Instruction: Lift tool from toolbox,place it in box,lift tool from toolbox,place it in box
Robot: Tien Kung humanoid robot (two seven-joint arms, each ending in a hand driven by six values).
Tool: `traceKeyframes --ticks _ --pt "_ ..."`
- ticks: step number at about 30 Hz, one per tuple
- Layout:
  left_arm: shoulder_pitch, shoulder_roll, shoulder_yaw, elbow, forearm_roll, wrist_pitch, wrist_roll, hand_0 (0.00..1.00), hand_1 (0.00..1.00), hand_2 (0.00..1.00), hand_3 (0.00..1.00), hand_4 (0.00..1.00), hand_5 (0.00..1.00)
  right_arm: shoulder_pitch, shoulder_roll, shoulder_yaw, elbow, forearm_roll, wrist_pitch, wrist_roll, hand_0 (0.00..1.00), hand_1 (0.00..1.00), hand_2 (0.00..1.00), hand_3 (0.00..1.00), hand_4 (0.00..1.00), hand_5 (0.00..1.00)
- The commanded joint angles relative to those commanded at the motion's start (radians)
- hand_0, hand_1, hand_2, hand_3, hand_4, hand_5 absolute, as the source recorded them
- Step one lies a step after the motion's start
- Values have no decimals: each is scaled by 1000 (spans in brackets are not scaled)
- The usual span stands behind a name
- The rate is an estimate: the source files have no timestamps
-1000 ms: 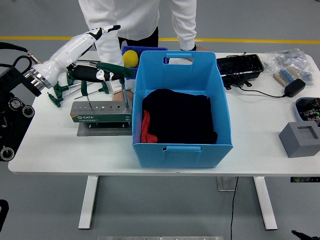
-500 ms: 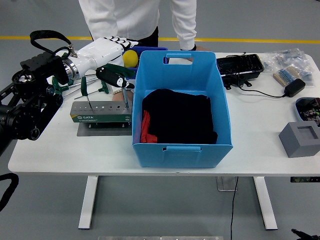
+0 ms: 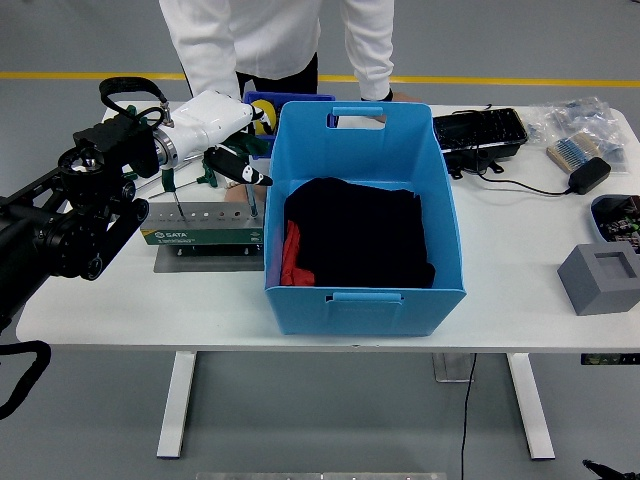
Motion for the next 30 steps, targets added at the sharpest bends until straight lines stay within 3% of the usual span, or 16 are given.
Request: traceKeyframes --ticks 3,4,9,10,14,30 --pt "-9 -5 27 15 0 9 19 469 502 445 563 998 700 -1 0 0 0 -2 1 -1 621 603 666 542 784 664" --pt "-12 -5 36 17 0 11 25 394 398 370 471 998 772 -1 0 0 1 -3 1 -1 621 603 666 542 784 664" --pt "-18 -2 56 20 0 26 46 394 398 370 471 998 772 -4 -1 1 1 -3 2 -1 621 603 666 542 784 664" --pt "-19 -1 61 21 0 38 48 325 315 301 387 998 806 -4 -1 1 1 -4 2 -2 621 602 666 541 783 664" --pt "-24 3 76 24 0 56 59 325 315 301 387 998 806 -3 -1 1 1 -2 2 -1 621 602 666 541 783 664" --pt "-31 0 75 32 0 16 100 284 258 241 280 998 873 3 -4 -8 0 16 0 3 622 602 667 541 783 663"
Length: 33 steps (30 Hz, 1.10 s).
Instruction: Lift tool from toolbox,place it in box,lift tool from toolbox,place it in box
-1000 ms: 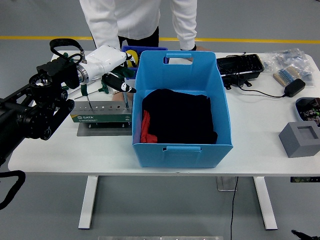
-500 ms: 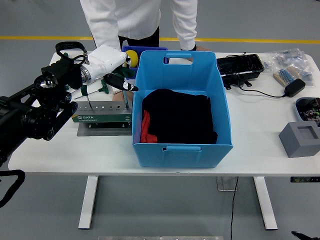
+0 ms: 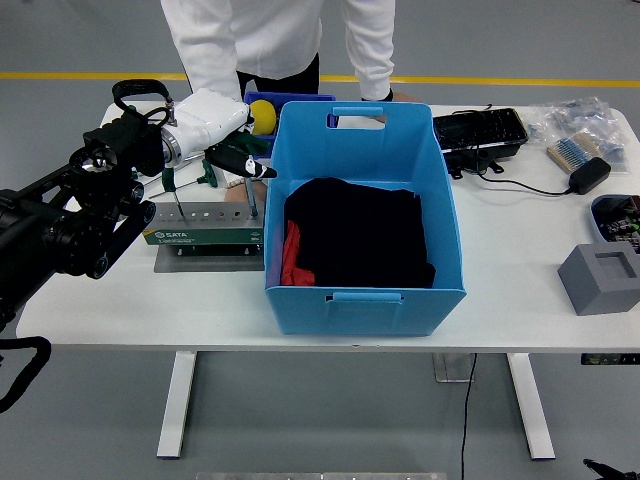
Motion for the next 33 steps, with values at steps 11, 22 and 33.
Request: traceKeyframes --ticks 11,22,33 --pt "2 2 3 -9 0 -6 12 213 178 189 227 998 920 1 -1 0 0 2 0 0 622 602 666 541 783 658" --pt "2 1 7 -10 0 -28 14 181 125 152 180 998 938 4 -3 -2 -1 5 -1 2 623 602 666 541 783 657" --pt "4 -1 9 -9 0 -57 32 180 127 155 180 998 967 5 -4 -2 -1 6 -3 2 622 602 666 541 782 657"
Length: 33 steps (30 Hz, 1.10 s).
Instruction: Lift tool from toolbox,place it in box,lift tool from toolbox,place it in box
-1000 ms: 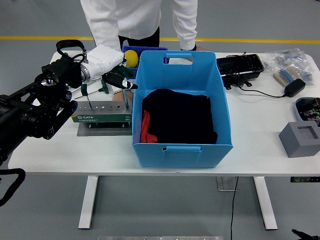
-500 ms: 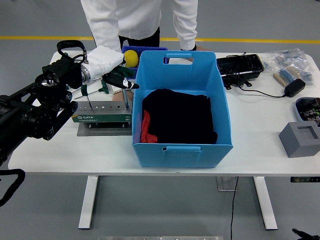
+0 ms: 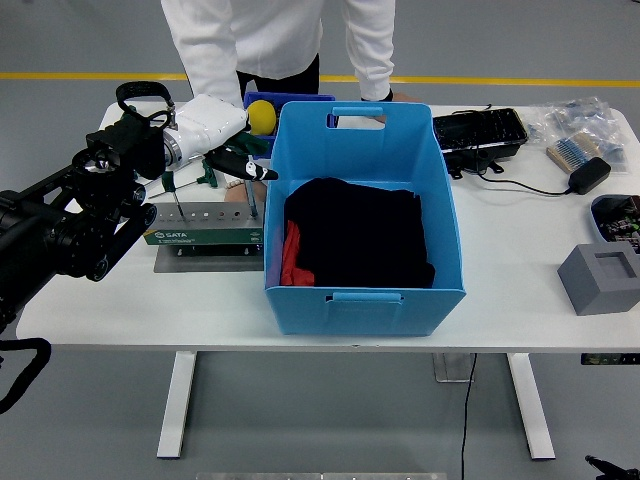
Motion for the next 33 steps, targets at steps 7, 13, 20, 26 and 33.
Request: traceKeyframes --ticks 7,13,20,26,33 --pt "-4 1 3 -10 0 -38 16 114 48 99 101 998 973 -1 0 2 0 -5 1 -1 622 601 666 541 782 656" --pt "-5 5 8 -12 0 -61 24 89 16 65 74 998 978 -1 -1 2 0 -4 1 -1 621 600 666 541 782 656" --pt "-5 6 12 -21 -5 -75 31 68 2 37 45 998 978 -1 -1 2 0 -3 0 0 621 600 666 541 782 657" --pt "-4 7 17 -31 -13 -66 27 52 2 24 26 998 975 -3 0 4 0 -4 0 -1 621 602 666 541 782 657" --pt "-4 14 17 -47 -23 -20 9 48 2 20 20 998 893 -8 1 8 0 -12 1 -3 622 600 666 541 782 657"
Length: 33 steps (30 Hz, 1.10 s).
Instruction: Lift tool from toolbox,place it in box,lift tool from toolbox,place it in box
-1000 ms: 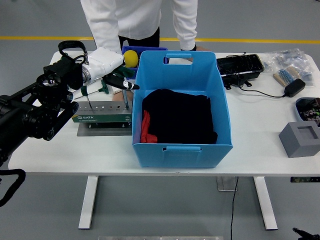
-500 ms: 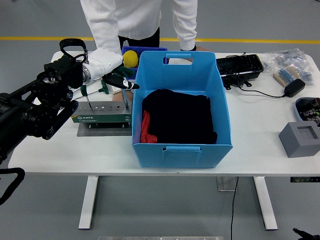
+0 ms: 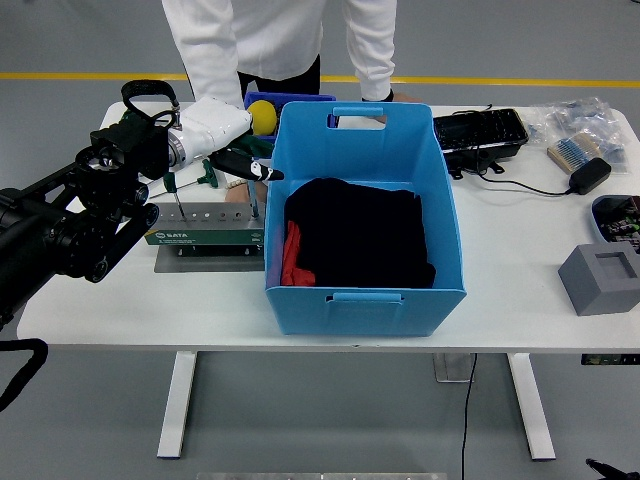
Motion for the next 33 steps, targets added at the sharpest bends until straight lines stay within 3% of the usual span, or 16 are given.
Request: traceKeyframes --ticks 3,4,10,11,16,17,22,23,27,33 --pt "-1 5 0 -6 -10 10 -9 48 2 20 20 998 893 -3 1 2 0 -3 0 -1 622 600 666 541 782 657" --pt "-2 6 0 -8 -14 12 -12 50 2 21 16 998 817 -4 1 3 0 -4 0 -1 621 601 666 541 782 657" --pt "-11 14 -4 -10 -27 14 -24 50 2 21 16 998 817 -7 2 6 0 -9 0 -2 621 601 666 541 782 657" --pt "-13 15 -5 -10 -27 13 -25 51 2 21 16 921 677 -7 2 6 0 -9 0 -2 622 601 666 541 782 658" --pt "-28 24 -5 -12 -34 12 -30 51 2 21 16 921 677 -8 2 7 0 -8 -1 -2 622 601 666 541 782 658" --pt "-31 26 -4 -13 -35 12 -30 54 2 21 16 832 574 -8 2 7 0 -7 -1 -2 621 602 666 541 782 658" --pt "-47 36 -1 -20 -46 11 -29 54 2 21 16 832 574 -6 2 5 0 -4 -1 -2 621 602 666 541 782 658" --pt "-49 38 0 -22 -49 12 -29 55 2 22 21 781 511 -6 2 4 0 -3 -1 -1 622 601 666 541 783 659" --pt "-57 47 -4 -40 -60 19 -24 55 2 22 21 781 511 -5 1 2 -1 1 -1 -1 622 601 666 541 783 659" --pt "-71 60 -6 -66 -89 -4 -9 55 2 23 22 759 500 -4 0 1 -1 3 -1 0 622 601 666 541 782 660"
